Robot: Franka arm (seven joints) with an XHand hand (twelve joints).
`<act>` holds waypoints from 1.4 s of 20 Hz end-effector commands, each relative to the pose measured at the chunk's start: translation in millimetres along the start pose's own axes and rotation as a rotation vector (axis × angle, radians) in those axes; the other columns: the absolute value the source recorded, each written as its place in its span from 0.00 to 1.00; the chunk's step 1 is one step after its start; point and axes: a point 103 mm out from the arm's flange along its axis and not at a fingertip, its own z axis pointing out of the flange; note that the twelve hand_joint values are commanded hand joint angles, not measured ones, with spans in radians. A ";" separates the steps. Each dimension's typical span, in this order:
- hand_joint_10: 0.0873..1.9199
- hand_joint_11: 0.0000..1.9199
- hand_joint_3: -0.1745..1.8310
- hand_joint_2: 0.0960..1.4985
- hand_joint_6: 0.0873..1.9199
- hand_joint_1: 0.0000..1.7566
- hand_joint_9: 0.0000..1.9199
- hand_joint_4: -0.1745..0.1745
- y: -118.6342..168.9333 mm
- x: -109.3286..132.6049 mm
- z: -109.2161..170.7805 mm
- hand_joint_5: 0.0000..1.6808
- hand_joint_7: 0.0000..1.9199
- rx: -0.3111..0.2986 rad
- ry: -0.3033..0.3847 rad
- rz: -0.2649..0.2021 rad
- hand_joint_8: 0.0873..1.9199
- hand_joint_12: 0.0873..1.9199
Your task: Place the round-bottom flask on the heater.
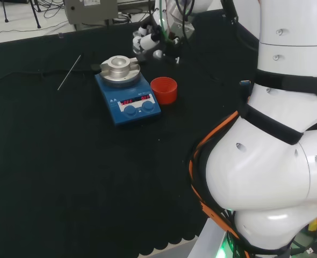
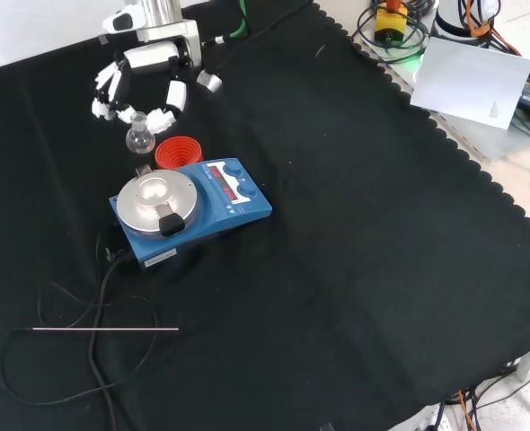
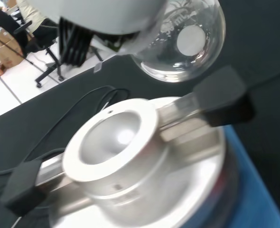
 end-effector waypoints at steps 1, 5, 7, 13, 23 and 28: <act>0.26 0.21 0.66 0.30 0.63 0.63 0.38 0.75 -0.1 23.9 13.1 0.66 0.29 0.035 0.011 -0.036 0.27 0.66; 0.26 0.21 0.66 0.30 0.63 0.63 0.38 0.75 -2.2 31.7 17.8 0.66 0.29 0.048 0.005 -0.047 0.27 0.66; 0.26 0.21 0.66 0.30 0.63 0.63 0.38 0.75 -2.4 33.8 20.7 0.66 0.29 0.054 0.002 -0.054 0.27 0.66; 0.26 0.21 0.66 0.30 0.63 0.63 0.38 0.75 1.1 35.9 30.1 0.66 0.29 0.065 0.002 -0.059 0.27 0.66; 0.26 0.21 0.66 0.30 0.63 0.63 0.38 0.75 10.0 39.1 40.7 0.66 0.29 0.082 0.000 -0.072 0.27 0.66; 0.26 0.21 0.66 0.30 0.63 0.63 0.38 0.75 9.7 38.6 44.8 0.66 0.29 0.092 -0.004 -0.063 0.27 0.66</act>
